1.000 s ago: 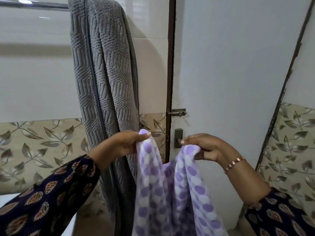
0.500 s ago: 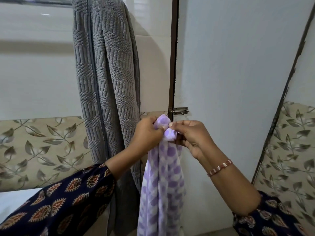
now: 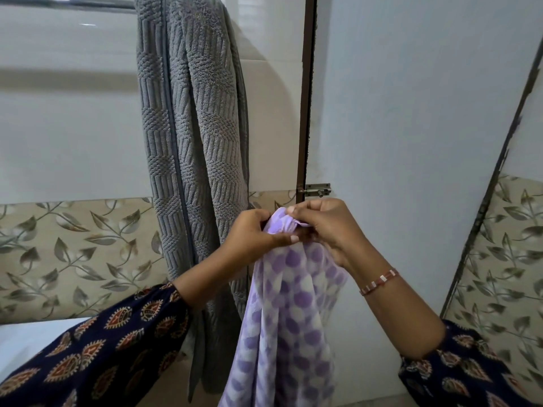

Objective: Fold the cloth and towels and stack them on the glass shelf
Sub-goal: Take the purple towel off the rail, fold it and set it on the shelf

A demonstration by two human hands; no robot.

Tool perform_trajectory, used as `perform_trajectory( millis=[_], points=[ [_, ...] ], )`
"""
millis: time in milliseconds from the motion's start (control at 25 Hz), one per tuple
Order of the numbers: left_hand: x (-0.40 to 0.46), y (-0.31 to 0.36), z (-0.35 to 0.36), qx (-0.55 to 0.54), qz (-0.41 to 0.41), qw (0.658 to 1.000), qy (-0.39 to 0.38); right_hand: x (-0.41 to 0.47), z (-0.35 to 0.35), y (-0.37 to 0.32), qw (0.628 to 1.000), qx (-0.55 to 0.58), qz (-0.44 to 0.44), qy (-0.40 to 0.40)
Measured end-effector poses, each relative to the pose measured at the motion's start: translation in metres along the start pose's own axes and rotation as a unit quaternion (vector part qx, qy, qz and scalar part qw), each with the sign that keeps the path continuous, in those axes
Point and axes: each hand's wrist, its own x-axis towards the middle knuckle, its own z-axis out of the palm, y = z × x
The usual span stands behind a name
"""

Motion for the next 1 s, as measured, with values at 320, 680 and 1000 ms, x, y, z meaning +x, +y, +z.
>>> perform_trajectory(
  millis=[320, 680, 1000],
  points=[
    [0.007, 0.011, -0.007, -0.114, -0.075, 0.990, -0.020, 0.012, -0.038, 0.057, 0.939, -0.239, 0.071, -0.237],
    [0.037, -0.037, -0.062, 0.130, -0.045, 0.983, 0.125, 0.023, -0.090, 0.085, 0.856, -0.479, -0.013, -0.196],
    [0.047, -0.028, -0.063, 0.051, 0.030, 0.991, 0.122, 0.035, -0.120, 0.046, 0.822, -0.546, 0.032, -0.158]
  ],
)
